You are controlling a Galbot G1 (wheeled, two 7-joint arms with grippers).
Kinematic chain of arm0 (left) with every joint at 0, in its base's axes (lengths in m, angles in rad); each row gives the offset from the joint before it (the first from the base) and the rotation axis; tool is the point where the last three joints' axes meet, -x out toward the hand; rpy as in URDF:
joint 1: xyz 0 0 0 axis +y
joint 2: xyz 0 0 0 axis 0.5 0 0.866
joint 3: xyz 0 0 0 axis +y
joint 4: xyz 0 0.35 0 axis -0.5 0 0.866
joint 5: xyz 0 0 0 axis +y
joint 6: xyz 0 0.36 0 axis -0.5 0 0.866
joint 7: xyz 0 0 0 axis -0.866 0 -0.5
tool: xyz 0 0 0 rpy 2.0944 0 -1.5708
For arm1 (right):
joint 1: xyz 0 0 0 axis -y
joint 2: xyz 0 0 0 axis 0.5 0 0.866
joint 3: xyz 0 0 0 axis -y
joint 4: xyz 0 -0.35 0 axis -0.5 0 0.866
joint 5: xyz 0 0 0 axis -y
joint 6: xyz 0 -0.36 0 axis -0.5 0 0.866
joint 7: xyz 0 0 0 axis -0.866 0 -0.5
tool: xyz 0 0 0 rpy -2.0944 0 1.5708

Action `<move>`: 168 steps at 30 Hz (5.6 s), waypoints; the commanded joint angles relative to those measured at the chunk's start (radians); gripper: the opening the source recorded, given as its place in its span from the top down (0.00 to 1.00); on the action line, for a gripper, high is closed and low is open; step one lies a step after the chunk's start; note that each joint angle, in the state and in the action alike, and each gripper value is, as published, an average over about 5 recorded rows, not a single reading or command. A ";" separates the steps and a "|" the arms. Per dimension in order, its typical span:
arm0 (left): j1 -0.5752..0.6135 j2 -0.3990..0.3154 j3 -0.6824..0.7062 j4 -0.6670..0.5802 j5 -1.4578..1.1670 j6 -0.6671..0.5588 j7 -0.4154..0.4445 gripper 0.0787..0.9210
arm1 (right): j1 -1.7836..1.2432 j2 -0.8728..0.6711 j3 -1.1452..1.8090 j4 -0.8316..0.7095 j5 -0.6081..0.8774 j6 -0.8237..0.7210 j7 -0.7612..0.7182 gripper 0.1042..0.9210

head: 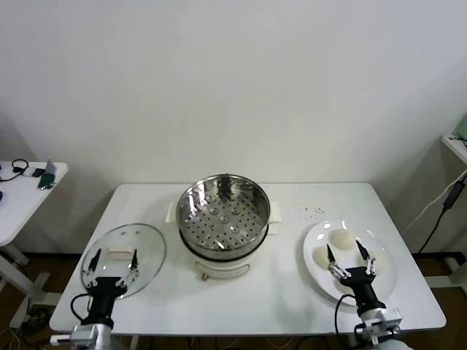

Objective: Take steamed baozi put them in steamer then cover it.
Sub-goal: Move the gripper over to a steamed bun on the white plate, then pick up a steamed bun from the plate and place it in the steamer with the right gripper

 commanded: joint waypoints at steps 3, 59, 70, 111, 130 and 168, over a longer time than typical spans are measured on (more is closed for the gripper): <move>0.030 0.008 0.019 -0.011 0.014 -0.015 -0.028 0.12 | 0.119 -0.249 -0.015 0.020 -0.026 -0.251 -0.069 0.12; -0.025 0.027 0.072 0.020 -0.018 -0.027 -0.110 0.12 | 1.581 -0.402 -1.596 -0.923 -0.214 -0.221 -1.015 0.12; -0.030 0.034 0.066 0.024 -0.034 -0.023 -0.110 0.12 | 1.559 -0.340 -1.594 -0.981 -0.260 -0.207 -1.010 0.12; 0.024 0.045 0.068 -0.003 -0.134 -0.011 -0.091 0.12 | 2.223 -0.262 -2.108 -0.702 -0.057 0.100 -1.045 0.26; 0.026 0.058 0.071 0.004 -0.145 -0.014 -0.069 0.12 | 2.130 0.203 -1.899 -0.794 -0.431 0.424 -1.044 0.26; 0.001 0.041 0.080 -0.001 -0.094 0.012 -0.075 0.12 | 1.843 0.374 -1.768 -1.020 -0.663 0.465 -1.056 0.14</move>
